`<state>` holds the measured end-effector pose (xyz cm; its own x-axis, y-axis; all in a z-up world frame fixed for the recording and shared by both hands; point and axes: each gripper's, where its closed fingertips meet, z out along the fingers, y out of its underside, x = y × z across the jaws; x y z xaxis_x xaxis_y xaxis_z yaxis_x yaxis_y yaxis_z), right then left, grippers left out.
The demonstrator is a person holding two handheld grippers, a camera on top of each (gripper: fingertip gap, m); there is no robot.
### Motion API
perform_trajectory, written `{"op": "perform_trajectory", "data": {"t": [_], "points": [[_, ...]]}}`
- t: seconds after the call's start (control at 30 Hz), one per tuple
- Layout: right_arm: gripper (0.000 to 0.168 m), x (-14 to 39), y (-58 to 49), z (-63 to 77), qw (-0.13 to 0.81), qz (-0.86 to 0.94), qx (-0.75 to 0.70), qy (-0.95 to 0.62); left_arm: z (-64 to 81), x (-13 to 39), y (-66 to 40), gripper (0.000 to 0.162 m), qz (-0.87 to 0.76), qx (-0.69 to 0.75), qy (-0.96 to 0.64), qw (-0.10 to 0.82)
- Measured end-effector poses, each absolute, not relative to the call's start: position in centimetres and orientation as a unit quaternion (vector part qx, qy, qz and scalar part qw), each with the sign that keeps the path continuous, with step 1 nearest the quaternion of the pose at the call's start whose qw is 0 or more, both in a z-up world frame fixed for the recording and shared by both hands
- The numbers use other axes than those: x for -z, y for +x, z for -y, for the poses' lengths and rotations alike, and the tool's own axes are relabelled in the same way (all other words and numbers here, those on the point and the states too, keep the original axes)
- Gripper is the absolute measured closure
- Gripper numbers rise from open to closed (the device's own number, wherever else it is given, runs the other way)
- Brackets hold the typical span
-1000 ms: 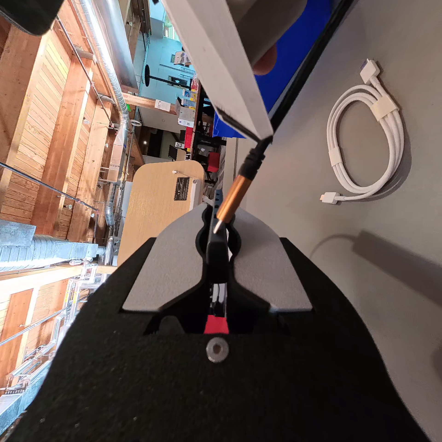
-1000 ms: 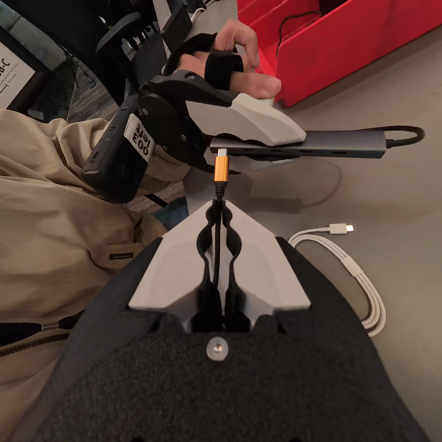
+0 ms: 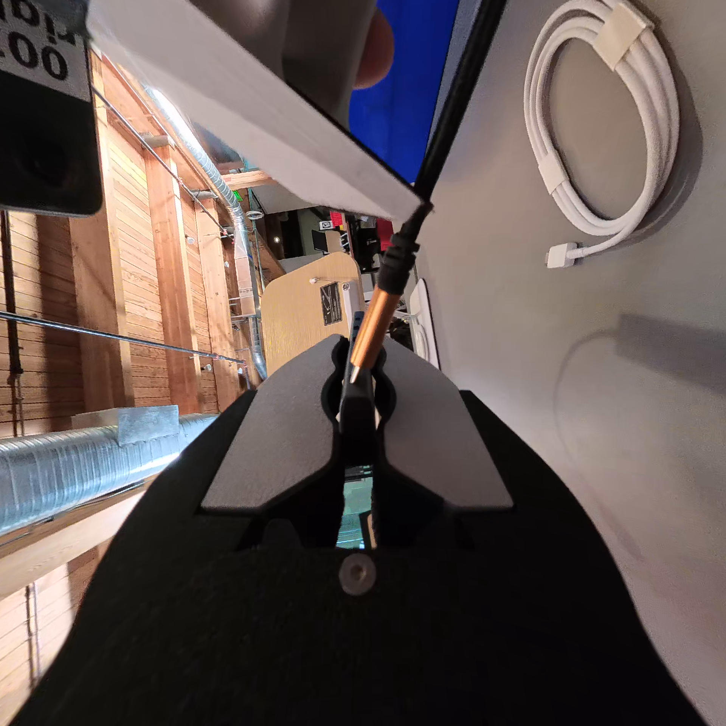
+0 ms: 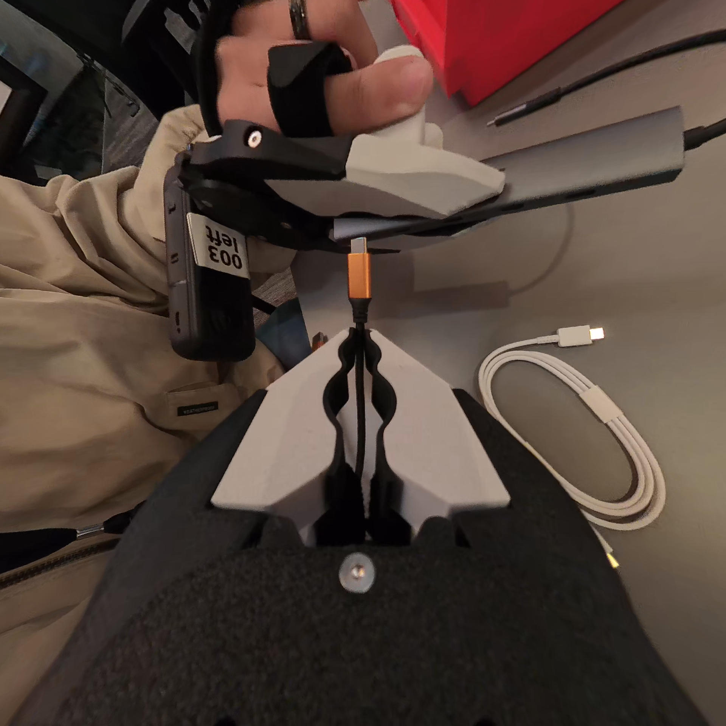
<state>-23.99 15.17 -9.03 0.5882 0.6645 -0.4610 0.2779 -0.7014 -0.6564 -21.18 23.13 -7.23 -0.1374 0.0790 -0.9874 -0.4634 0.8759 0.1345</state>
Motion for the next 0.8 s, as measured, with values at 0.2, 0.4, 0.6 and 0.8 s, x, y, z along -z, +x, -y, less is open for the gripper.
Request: {"op": "perform_trajectory", "data": {"t": [0.2, 0.4, 0.6, 0.8], "points": [[0.167, 9.0, -23.7, -15.4, 0.277, 0.281, -0.35, -0.85, -23.2, 7.6, -21.2, 0.151, -0.725, -0.253, -0.099, 0.632], [0.166, 8.3, -23.4, -16.0, 0.319, 0.31, -0.323, -0.835, -23.7, 7.7, -21.2, 0.151, -0.723, -0.238, -0.128, 0.636], [0.165, 5.8, -23.3, -17.9, 0.441, 0.331, -0.297, -0.78, -25.2, 7.1, -21.6, 0.151, -0.687, -0.133, -0.281, 0.657], [0.165, 4.3, -23.6, -18.7, 0.511, 0.326, -0.301, -0.736, -25.6, 6.5, -21.6, 0.151, -0.663, -0.101, -0.326, 0.666]]}}
